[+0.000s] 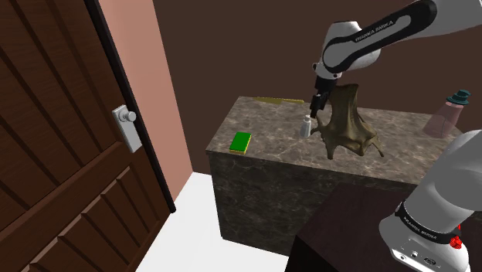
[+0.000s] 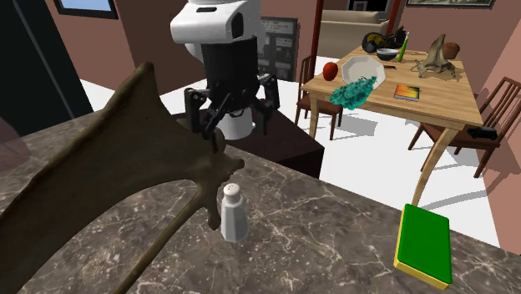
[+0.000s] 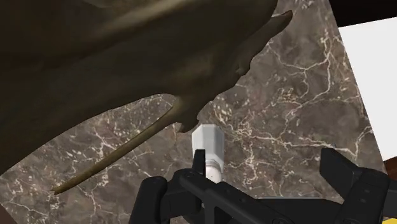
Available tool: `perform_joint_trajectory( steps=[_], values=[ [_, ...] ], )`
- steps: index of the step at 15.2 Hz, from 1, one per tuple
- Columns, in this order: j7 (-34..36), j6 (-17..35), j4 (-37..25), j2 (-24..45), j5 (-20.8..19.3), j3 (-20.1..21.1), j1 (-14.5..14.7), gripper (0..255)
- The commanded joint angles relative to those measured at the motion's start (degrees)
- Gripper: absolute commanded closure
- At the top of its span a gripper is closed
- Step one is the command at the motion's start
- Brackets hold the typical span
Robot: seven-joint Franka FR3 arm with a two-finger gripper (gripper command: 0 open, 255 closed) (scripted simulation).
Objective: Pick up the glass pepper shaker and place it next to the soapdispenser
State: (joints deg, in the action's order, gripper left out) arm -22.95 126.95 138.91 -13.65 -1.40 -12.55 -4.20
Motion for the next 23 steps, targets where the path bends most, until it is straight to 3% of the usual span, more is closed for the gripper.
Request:
perform_joint_trajectory(
  steps=[1, 5, 13, 20, 21, 23],
  values=[
    [-2.50, 3.43, -1.59, 4.32, 1.94, -1.43, -0.04, 0],
    [-7.53, 7.94, -5.69, 12.22, 6.88, -3.20, -0.30, 0],
    [-9.25, 13.58, -4.25, 16.68, 9.35, -2.87, -0.15, 0],
    [-9.25, 13.58, -4.25, 16.68, 9.35, -2.86, -0.16, 0],
    [-9.25, 13.58, -4.26, 16.68, 9.35, -2.86, -0.16, 255],
    [-9.25, 13.58, -4.26, 16.68, 9.35, -2.86, -0.16, 255]
  ],
)
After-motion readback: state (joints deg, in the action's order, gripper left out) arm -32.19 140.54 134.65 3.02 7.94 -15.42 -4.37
